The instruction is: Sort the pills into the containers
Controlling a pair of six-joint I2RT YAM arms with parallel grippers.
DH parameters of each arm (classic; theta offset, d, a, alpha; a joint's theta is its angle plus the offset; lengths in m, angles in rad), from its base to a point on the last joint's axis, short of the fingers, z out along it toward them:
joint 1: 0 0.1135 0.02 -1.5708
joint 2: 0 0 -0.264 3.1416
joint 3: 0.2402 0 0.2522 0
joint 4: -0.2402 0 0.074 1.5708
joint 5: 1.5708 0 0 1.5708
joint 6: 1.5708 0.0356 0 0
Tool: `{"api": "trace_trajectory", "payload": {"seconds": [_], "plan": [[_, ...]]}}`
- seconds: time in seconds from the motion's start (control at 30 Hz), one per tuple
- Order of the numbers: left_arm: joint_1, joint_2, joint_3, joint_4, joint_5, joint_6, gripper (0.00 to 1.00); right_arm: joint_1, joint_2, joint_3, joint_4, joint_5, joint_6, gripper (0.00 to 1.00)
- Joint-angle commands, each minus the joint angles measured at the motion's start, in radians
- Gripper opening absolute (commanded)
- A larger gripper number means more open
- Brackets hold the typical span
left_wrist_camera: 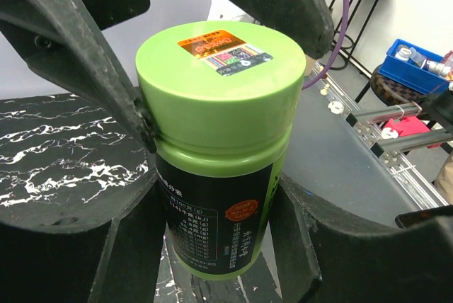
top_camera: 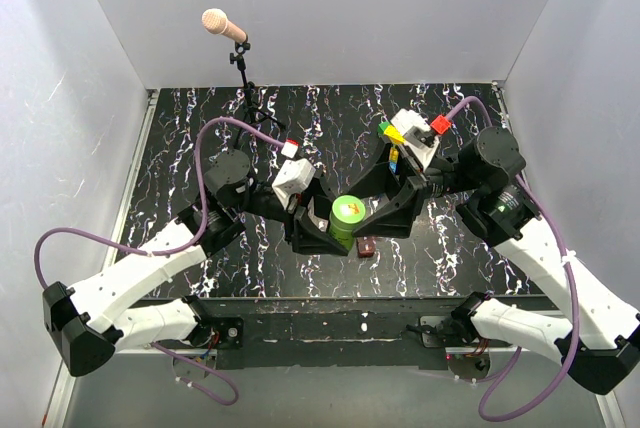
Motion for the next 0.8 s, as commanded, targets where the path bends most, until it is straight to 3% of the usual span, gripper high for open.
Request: {"api": "trace_trajectory", "payload": {"seconds": [0.0,0.13,0.33,0.77], "plan": [[0.001,-0.001,0.054,0.038,-0.026,-0.006,0.00,0.002,-0.011,0.005,0.000,-0.008,-0.017,0.73],[0.001,0.002,0.059,0.036,-0.043,-0.006,0.00,0.003,-0.006,0.012,-0.030,0.012,-0.034,0.68],[0.001,-0.006,0.068,0.007,-0.106,0.014,0.00,0.003,-0.005,0.023,-0.099,0.034,-0.070,0.52],[0.001,-0.044,0.091,-0.117,-0.448,0.062,0.00,0.003,-0.028,0.043,-0.400,0.227,-0.238,0.40]]}}
